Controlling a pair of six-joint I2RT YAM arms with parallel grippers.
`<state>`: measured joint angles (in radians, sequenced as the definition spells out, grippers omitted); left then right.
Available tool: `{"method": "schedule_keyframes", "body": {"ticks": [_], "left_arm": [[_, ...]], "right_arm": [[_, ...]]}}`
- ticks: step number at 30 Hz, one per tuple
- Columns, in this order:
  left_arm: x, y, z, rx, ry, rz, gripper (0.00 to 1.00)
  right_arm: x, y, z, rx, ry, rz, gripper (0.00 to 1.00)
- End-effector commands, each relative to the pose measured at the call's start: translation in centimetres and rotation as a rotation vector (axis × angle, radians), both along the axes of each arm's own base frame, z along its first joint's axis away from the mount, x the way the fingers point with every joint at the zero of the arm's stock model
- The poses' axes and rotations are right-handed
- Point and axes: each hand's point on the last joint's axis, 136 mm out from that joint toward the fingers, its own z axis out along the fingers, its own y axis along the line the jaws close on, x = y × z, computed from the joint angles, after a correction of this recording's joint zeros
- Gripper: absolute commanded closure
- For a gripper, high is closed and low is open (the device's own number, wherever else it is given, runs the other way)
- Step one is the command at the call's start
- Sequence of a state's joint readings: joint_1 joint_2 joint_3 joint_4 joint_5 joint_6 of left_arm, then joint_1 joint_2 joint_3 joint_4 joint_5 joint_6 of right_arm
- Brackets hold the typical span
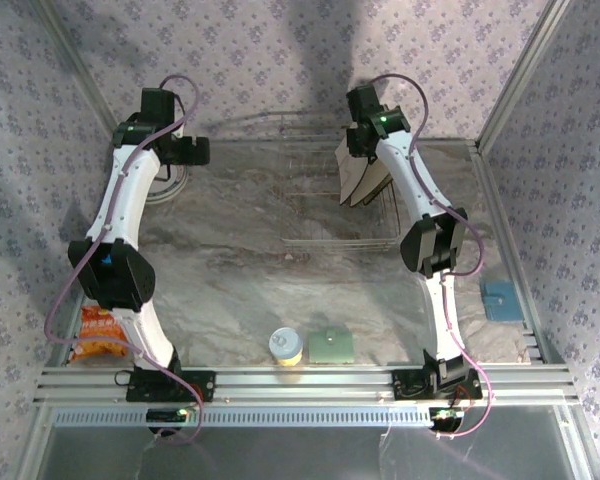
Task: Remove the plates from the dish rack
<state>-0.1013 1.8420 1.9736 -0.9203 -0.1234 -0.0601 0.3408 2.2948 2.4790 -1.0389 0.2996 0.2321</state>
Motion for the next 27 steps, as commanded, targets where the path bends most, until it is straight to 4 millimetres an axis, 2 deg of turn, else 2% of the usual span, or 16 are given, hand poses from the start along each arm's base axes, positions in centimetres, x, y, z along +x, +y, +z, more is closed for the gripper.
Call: {"method": "schedule_keyframes", "body": {"ticks": [1,13,19,27], "left_arm": [[-0.5,-0.4,1.5,0.002,-0.034,-0.023,0.01],[-0.6,-0.4,1.8,0.002,-0.043,-0.027,0.01],[-0.6,-0.5,1.6,0.002,-0.039,-0.03,0.01],[-0.7,-0.4,1.8,0.003,-0.042,-0.029,0.01]], "right_arm": [[0.1,1.4,0.1,0.032,-0.004,0.024,0.71],[0.0,1.6,0.8,0.036,-0.018,0.021,0.87],[0.0,1.8,0.6,0.039,-0.017,0.019,1.0],[-0.1,1.7,1.5,0.048,-0.034,0.012,1.0]]}}
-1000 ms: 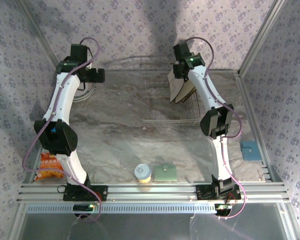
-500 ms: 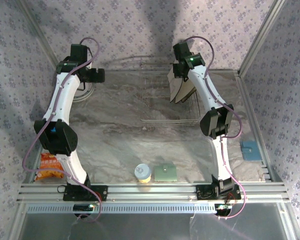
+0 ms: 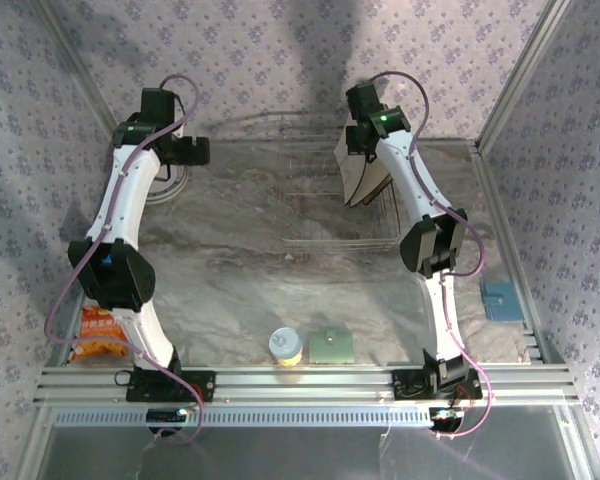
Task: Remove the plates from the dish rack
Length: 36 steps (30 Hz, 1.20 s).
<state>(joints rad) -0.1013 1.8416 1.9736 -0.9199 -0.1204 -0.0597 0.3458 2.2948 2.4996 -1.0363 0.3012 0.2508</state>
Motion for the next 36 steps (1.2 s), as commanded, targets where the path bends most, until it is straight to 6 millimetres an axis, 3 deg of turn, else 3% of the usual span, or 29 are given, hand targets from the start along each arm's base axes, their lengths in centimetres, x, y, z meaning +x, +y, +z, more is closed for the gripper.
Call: {"method": "schedule_keyframes", "body": {"ticks": [1,17,36], "left_arm": [[-0.7,-0.4,1.8,0.005,-0.042,-0.026,0.01],[-0.8,-0.3,1.7,0.005,-0.041,-0.025,0.01],[-0.9,-0.5,2.0,-0.006,-0.045,-0.029,0.01]], "right_arm": [[-0.3,1.4,0.8,0.03,-0.014,0.021,1.0],[-1.1,0.2,5.2,0.042,-0.099,-0.019,1.0],[-3.4,-3.8,12.2,-0.032,-0.23,-0.085,1.0]]}}
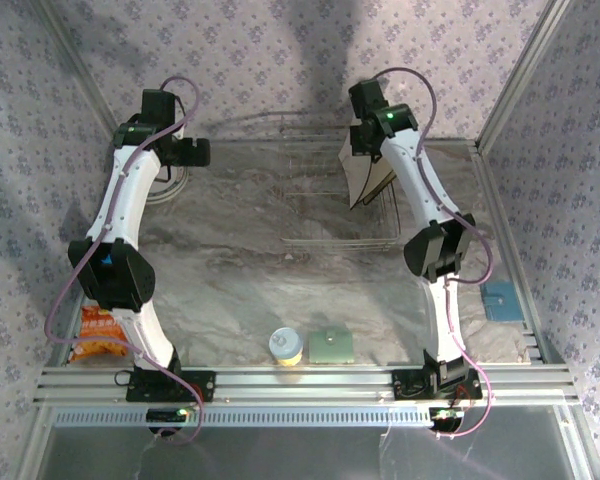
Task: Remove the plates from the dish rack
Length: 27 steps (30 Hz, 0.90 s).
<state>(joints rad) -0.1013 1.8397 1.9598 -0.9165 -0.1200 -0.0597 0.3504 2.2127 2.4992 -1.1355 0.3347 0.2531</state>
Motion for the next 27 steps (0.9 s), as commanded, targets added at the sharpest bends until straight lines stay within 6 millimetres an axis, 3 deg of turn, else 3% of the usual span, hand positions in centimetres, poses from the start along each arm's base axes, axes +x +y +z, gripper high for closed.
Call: {"method": "schedule_keyframes", "body": {"ticks": [1,10,17,27], "left_arm": [[-0.8,-0.5,2.4,-0.007,-0.053,-0.029,0.01],[-0.8,-0.5,2.4,-0.009,-0.052,-0.027,0.01],[-0.9,-0.5,2.3,-0.01,-0.047,-0.028,0.01],[-1.0,-0.5,2.6,-0.012,-0.051,-0.03,0.01]], "right_arm": [[-0.8,-2.7,9.6,-0.013,-0.246,-0.069,1.0],[-2.5,-4.6,13.5,-0.015,-0.321,-0.091,1.0],[-3.7,-2.7,15.0,0.15,-0.355,-0.013,1.0],[-4.5,-2.2,16.3,0.215,-0.379,0.019,1.0]]}}
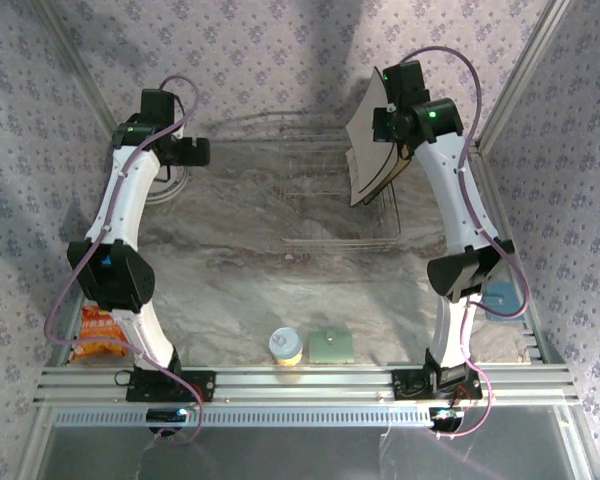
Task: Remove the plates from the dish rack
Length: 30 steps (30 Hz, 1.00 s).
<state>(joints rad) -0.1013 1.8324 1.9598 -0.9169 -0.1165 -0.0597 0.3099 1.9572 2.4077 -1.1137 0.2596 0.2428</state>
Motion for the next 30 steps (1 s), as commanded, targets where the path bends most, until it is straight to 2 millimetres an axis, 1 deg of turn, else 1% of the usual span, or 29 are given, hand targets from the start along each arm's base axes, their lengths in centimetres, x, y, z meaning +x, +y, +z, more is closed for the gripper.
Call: {"method": "schedule_keyframes", "body": {"ticks": [1,3,5,8,11,13,17,21,24,25,28,30], "left_arm": [[-0.9,-0.5,2.3,-0.009,-0.045,-0.028,0.01],[-1.0,-0.5,2.3,-0.01,-0.046,-0.029,0.01],[-1.0,-0.6,2.5,-0.013,-0.05,-0.032,0.01],[-0.9,-0.9,2.6,-0.024,-0.057,-0.042,0.01],[-0.8,-1.1,2.7,-0.035,-0.061,-0.049,0.01],[-0.8,-1.3,2.7,-0.046,-0.062,-0.056,0.01],[-0.7,-1.8,2.6,-0.071,-0.065,-0.068,0.01],[-0.6,-2.0,2.7,-0.086,-0.07,-0.074,0.01],[-0.4,-2.3,2.7,-0.096,-0.072,-0.079,0.01],[-0.6,-2.3,1.7,-0.098,-0.049,-0.079,0.01],[-0.5,-2.3,1.5,-0.102,-0.046,-0.079,0.01],[-0.5,-2.4,1.4,-0.102,-0.043,-0.081,0.01]], "right_arm": [[-0.2,0.4,7.1,0.132,-0.224,0.012,1.0],[-0.2,1.3,7.1,0.194,-0.23,0.06,1.0],[-0.2,2.5,7.9,0.296,-0.257,0.135,1.0],[-0.8,4.0,8.3,0.43,-0.276,0.249,1.0],[-1.3,4.3,8.6,0.567,-0.303,0.315,1.0],[-1.7,4.4,8.4,0.662,-0.309,0.354,1.0],[-2.1,4.6,7.0,0.866,-0.293,0.396,1.0],[-2.2,4.9,5.5,1.026,-0.298,0.431,1.0],[-2.0,5.1,3.5,1.086,-0.272,0.421,1.0],[-2.0,5.2,3.2,1.105,-0.272,0.425,1.0],[-1.7,5.6,1.8,1.125,-0.255,0.417,1.0],[-1.6,6.0,1.5,1.134,-0.251,0.421,1.0]]}}
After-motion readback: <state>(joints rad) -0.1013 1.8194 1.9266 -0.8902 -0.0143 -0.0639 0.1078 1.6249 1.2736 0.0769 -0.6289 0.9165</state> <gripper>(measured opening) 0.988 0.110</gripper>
